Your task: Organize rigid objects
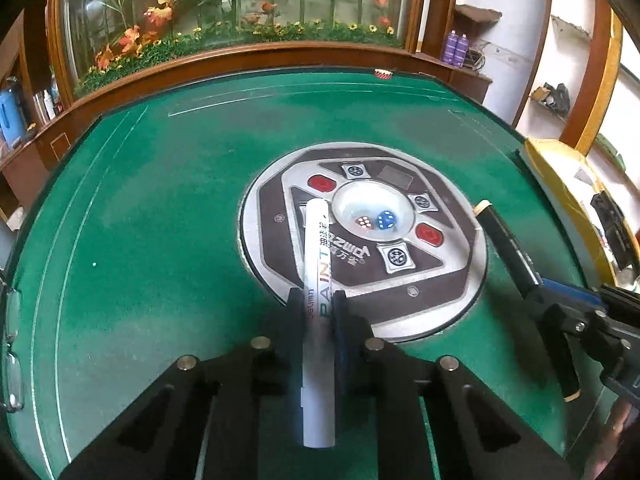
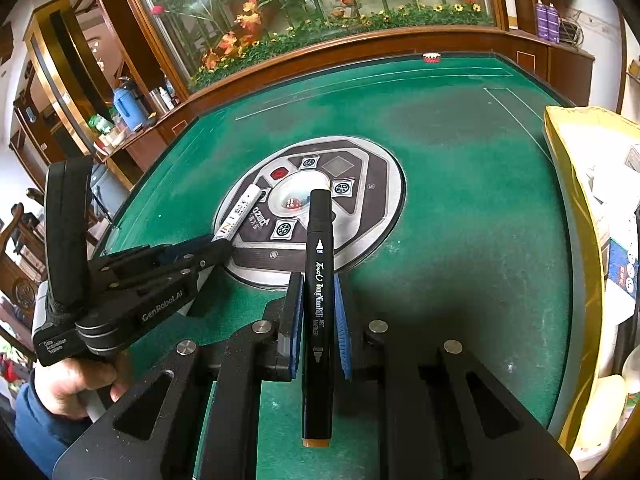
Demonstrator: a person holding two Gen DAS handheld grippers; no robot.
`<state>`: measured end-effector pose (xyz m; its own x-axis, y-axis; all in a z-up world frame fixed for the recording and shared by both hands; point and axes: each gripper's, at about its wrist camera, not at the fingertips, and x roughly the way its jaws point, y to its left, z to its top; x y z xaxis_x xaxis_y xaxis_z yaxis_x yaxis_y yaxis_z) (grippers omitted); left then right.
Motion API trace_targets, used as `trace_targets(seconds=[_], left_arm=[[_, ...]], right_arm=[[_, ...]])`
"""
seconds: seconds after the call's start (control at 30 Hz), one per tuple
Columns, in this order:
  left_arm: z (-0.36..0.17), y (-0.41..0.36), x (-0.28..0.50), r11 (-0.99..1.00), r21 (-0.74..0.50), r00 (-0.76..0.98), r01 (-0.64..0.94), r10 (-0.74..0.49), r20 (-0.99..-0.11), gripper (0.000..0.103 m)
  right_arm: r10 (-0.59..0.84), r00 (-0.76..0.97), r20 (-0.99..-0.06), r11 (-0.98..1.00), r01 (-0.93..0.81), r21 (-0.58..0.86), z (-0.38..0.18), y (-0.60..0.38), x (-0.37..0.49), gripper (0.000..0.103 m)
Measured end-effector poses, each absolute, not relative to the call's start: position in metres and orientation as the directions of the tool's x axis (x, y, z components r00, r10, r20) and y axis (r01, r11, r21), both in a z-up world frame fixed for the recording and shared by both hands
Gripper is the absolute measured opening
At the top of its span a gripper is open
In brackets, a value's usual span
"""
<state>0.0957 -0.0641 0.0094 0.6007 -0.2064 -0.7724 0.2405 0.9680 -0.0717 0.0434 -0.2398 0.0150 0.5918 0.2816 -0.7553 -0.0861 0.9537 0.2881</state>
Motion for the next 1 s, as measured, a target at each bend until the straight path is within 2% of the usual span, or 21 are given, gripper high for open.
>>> trace_targets(seconds=[0.3, 0.63, 1.0], left_arm=[[0.033, -0.066, 0.083, 0.963, -0.111, 0.676, 0.244, -0.251, -0.692, 0.013], [0.056, -0.109, 0.057, 0.932, -0.151, 0.706, 0.328, -0.349, -0.617, 0.013], [0.074, -0.198, 0.047, 0.862, -0.217, 0.636, 0.457, -0.487, -0.599, 0.013]], right_arm=[[0.279, 0.602, -0.748, 0.953, -0.082, 0.29, 0.016, -0.239, 0.044, 0.014], [0.278, 0.666, -0.692, 0.94, -0.042, 0.338, 0.032, -0.263, 0.034, 0.015], [0.146, 0.769, -0.622, 0.933, 0.102, 0.345, 0.065, -0.342, -0.008, 0.014]])
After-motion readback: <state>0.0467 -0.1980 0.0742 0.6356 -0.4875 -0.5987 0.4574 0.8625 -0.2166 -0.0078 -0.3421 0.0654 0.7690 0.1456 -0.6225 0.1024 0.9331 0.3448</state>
